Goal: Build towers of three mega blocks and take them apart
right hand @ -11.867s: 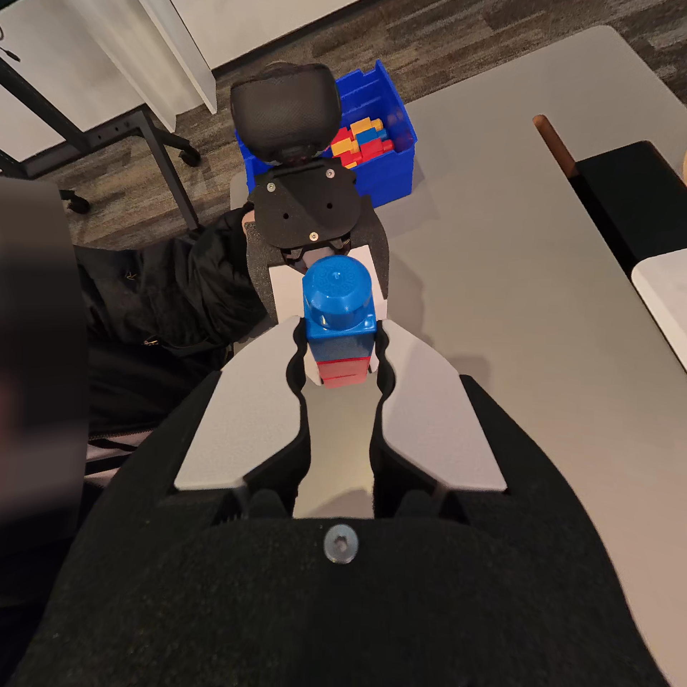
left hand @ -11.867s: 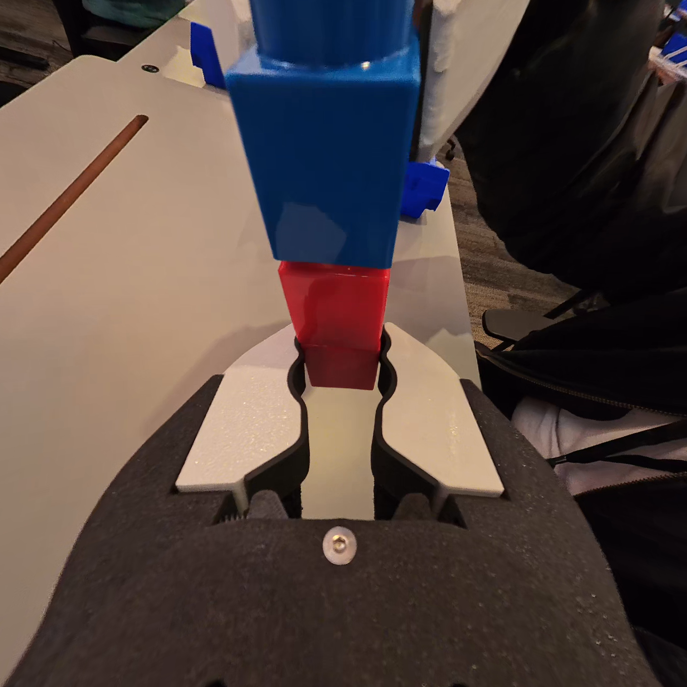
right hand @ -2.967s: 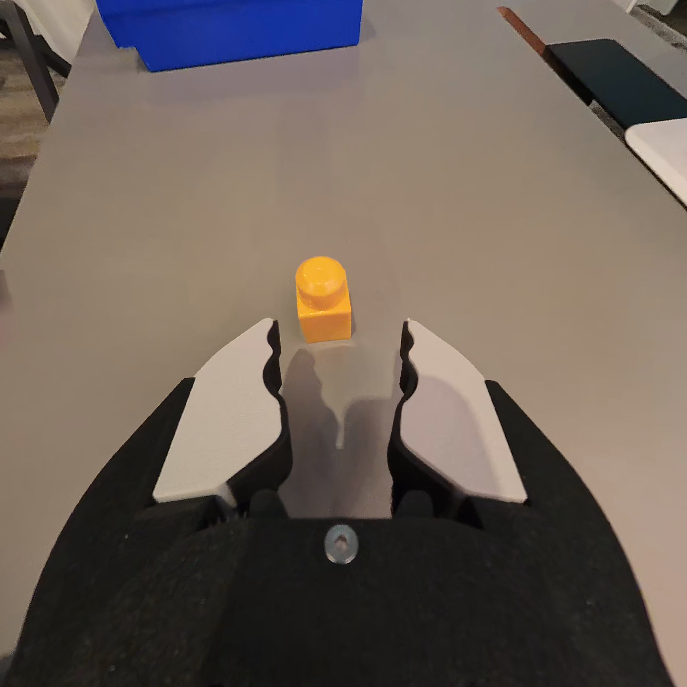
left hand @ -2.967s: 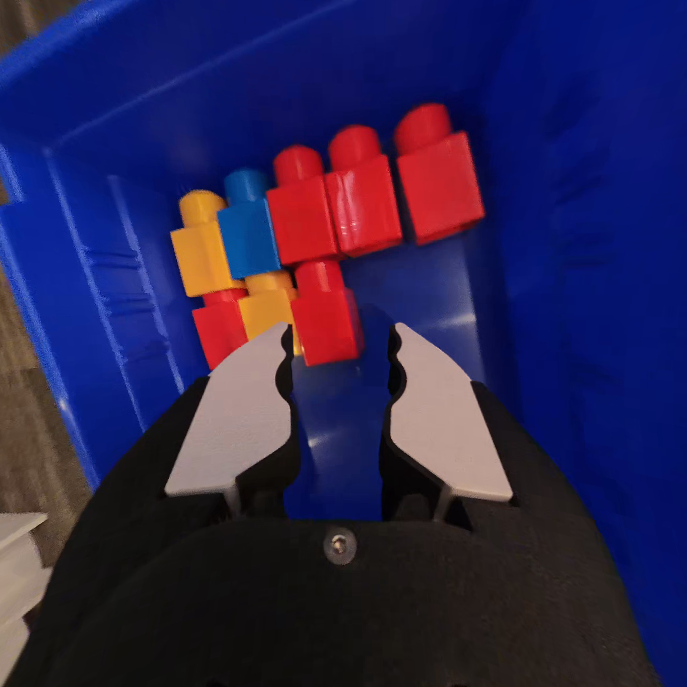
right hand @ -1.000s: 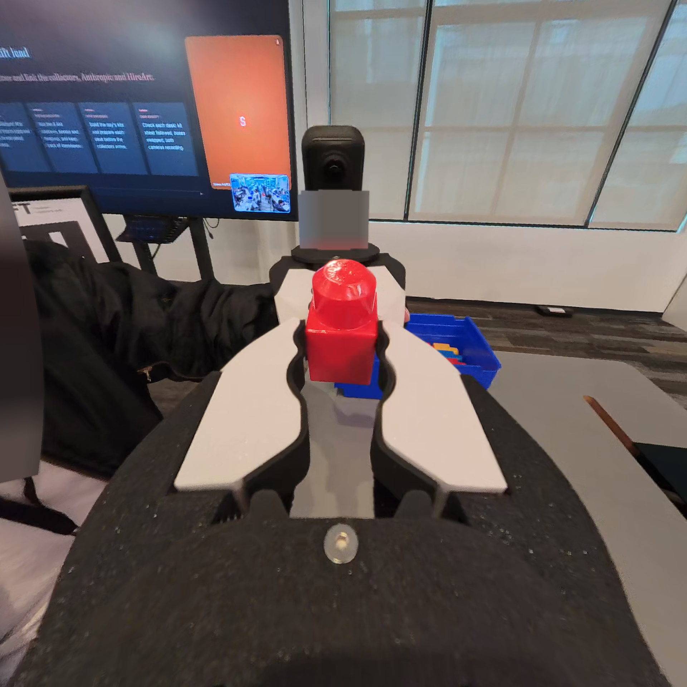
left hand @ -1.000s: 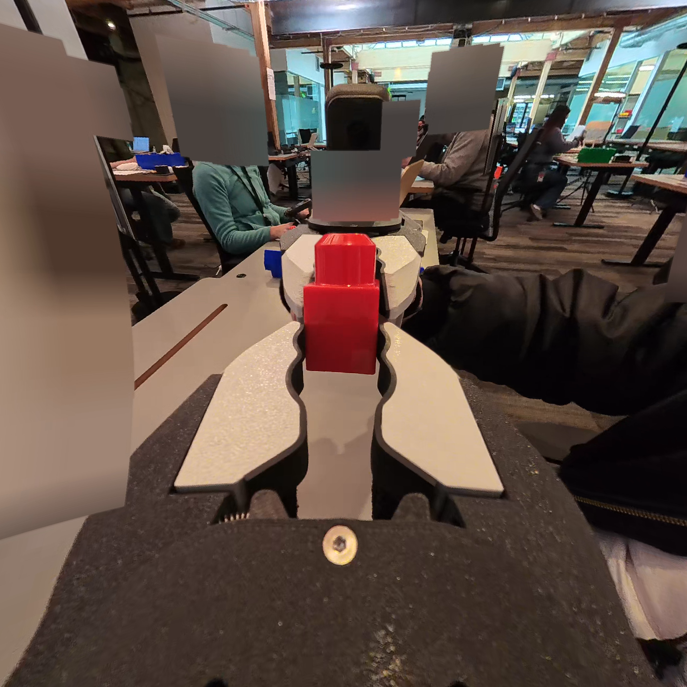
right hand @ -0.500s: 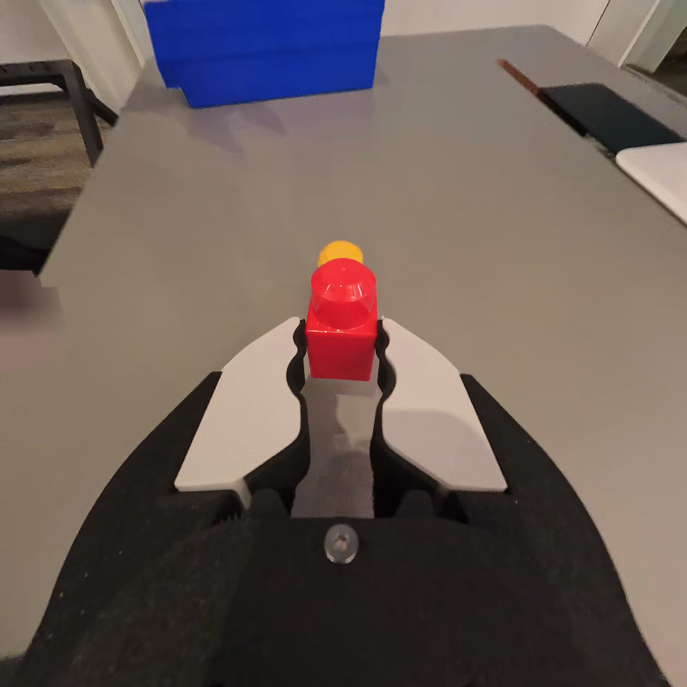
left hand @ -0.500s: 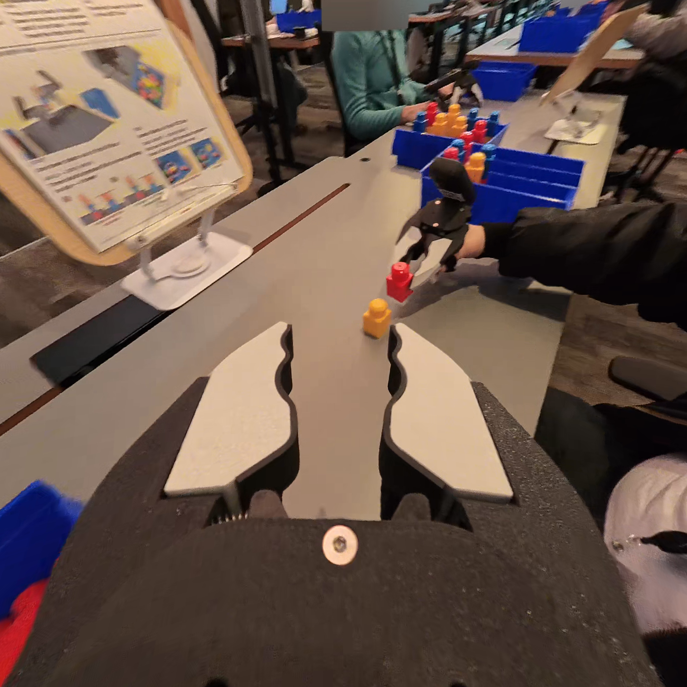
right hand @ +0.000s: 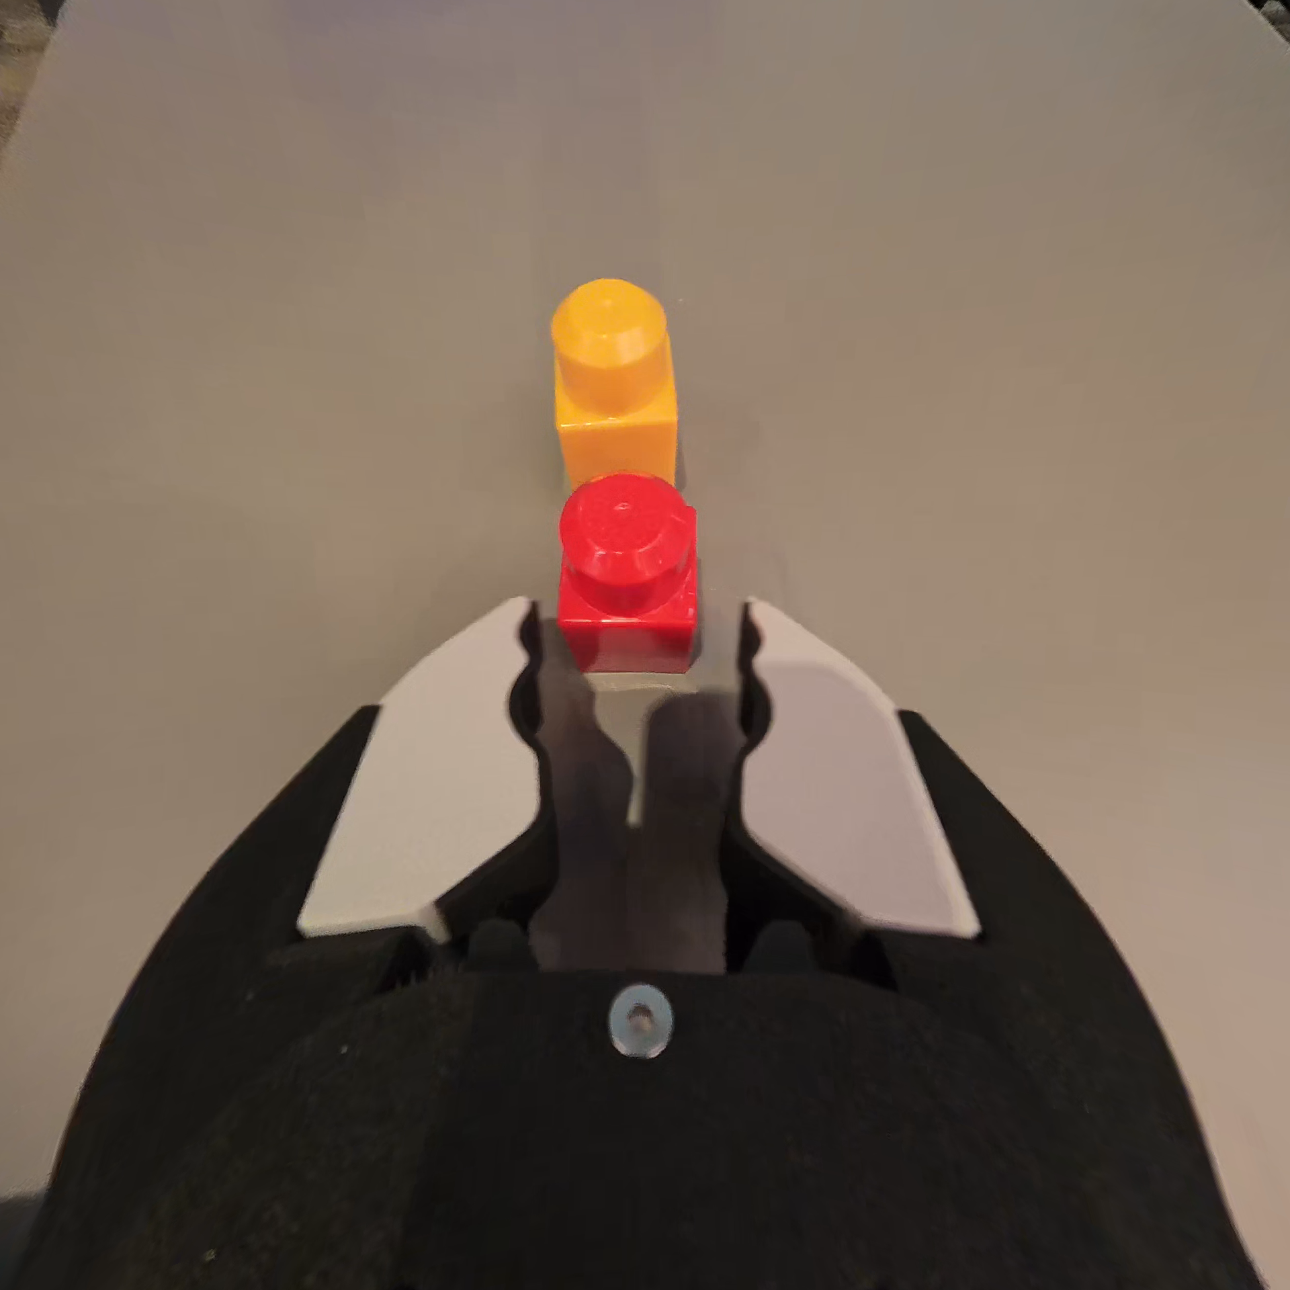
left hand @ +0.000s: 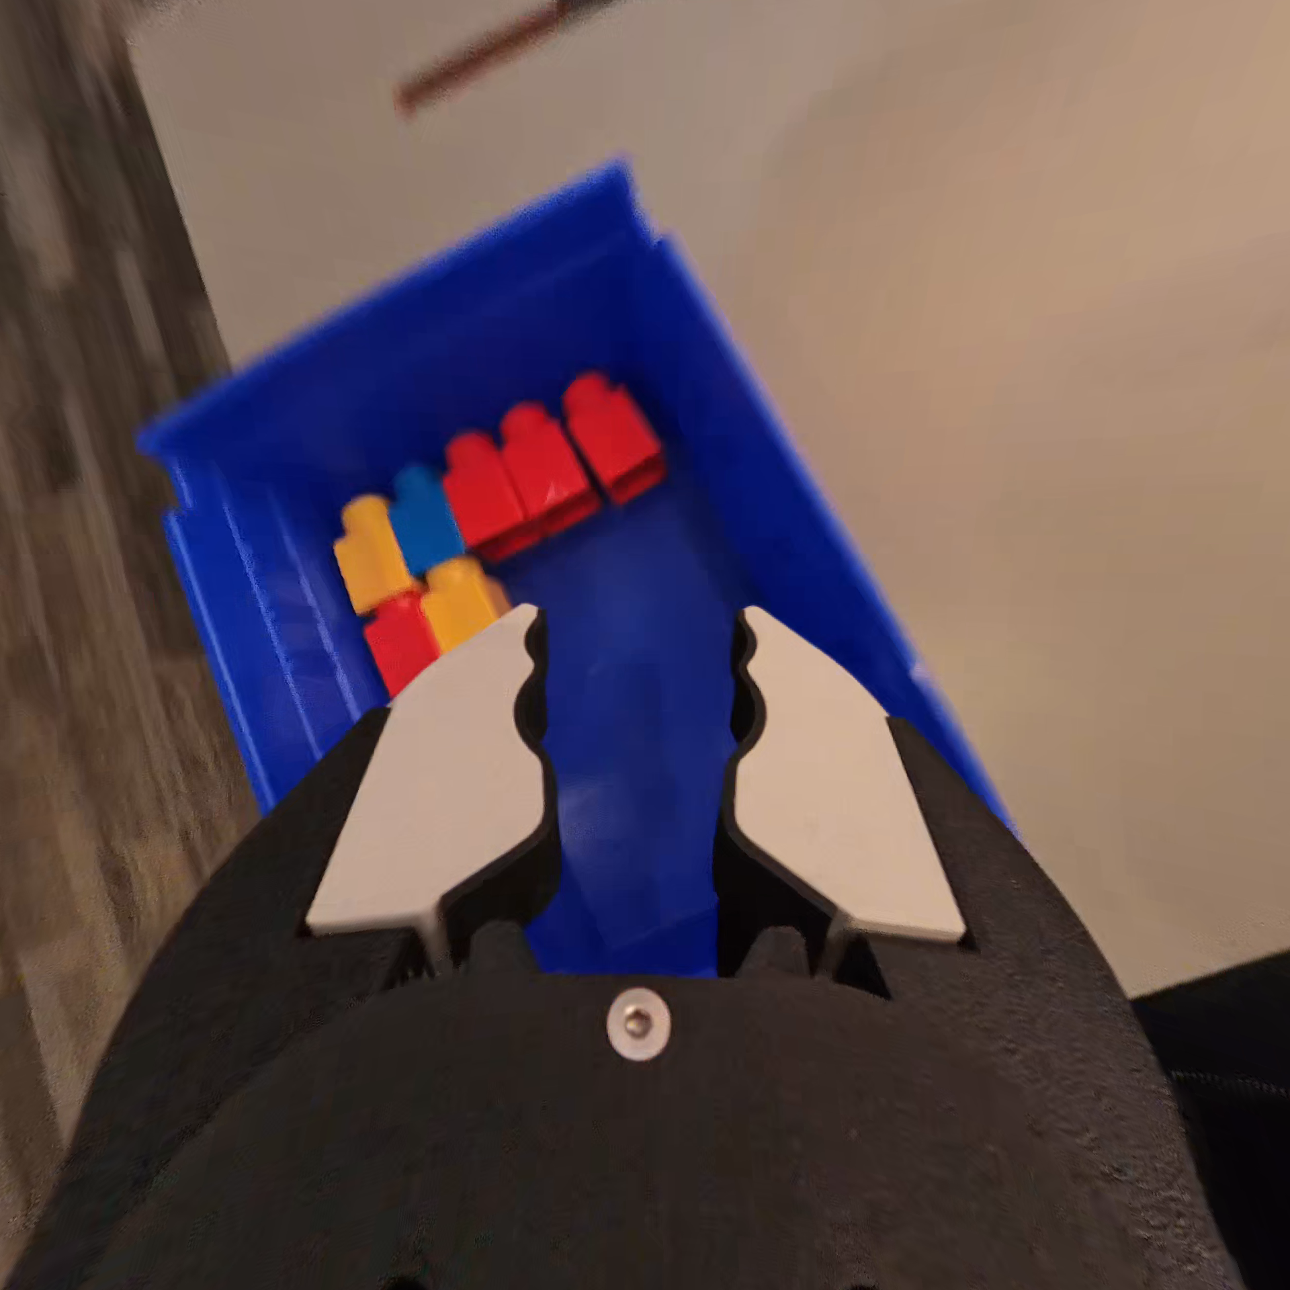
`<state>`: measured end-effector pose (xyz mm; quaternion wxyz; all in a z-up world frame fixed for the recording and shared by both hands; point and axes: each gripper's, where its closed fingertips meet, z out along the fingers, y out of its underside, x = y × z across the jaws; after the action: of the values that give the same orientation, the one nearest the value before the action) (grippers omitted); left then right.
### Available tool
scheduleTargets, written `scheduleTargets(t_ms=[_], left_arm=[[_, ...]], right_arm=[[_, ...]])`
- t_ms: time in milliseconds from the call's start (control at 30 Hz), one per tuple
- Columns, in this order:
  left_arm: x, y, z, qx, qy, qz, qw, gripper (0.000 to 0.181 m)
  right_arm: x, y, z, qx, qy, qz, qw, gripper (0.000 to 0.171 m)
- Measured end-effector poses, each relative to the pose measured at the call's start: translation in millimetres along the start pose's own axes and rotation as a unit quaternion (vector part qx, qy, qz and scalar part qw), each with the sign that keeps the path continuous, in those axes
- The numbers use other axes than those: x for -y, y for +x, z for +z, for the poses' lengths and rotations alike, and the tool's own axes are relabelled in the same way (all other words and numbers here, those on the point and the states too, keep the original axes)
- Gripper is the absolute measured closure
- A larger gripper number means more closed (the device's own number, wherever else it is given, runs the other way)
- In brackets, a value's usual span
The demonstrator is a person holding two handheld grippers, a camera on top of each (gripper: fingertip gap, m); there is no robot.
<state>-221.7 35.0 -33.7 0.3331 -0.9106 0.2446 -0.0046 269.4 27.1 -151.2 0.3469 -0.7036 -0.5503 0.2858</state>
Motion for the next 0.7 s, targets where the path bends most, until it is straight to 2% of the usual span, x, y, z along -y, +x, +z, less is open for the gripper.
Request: scheduleTargets(t_ms=[33, 167, 233, 333, 400, 433, 500, 567, 700], left_arm=[[-9.9, -12.3, 11.6, 0.016, -0.030, -0.015, 0.999, 0.129], [-31.8, -57.6, 48.6, 0.077, -0.097, -0.037, 0.992, 0.135], [-35.5, -64.4, 66.9, 0.079, -0.110, -0.048, 0.990, 0.141], [-37.1, -72.4, 86.5, 0.108, -0.118, -0.025, 0.987, 0.141], [-46.3, -70.0, 95.5, 0.100, -0.138, -0.016, 0.985, 0.142], [-53.5, -68.6, 98.2, 0.095, -0.153, -0.016, 0.983, 0.140], [-51.7, -66.3, 97.9, 0.094, -0.132, -0.014, 0.987, 0.143], [-52.6, -57.3, 96.2, 0.075, -0.120, -0.032, 0.989, 0.135], [-60.5, -42.2, 85.9, 0.058, -0.098, -0.022, 0.993, 0.136]], right_arm=[[-0.7, 3.7, -0.2, -0.013, -0.002, 0.006, 1.000, 0.105], [7.4, 3.8, -10.6, -0.028, 0.027, 0.008, 0.999, 0.106], [12.2, 5.4, -19.6, -0.038, 0.044, 0.013, 0.998, 0.107], [16.8, 6.7, -32.8, -0.045, 0.067, 0.020, 0.997, 0.109], [17.5, 6.4, -39.3, -0.044, 0.078, 0.029, 0.996, 0.110], [17.2, 5.9, -41.7, -0.042, 0.079, 0.031, 0.995, 0.110], [15.8, 5.5, -44.6, -0.042, 0.077, 0.028, 0.996, 0.110], [15.6, 5.2, -45.7, -0.041, 0.076, 0.024, 0.996, 0.111], [18.7, 4.1, -45.8, -0.033, 0.085, 0.022, 0.996, 0.112]])
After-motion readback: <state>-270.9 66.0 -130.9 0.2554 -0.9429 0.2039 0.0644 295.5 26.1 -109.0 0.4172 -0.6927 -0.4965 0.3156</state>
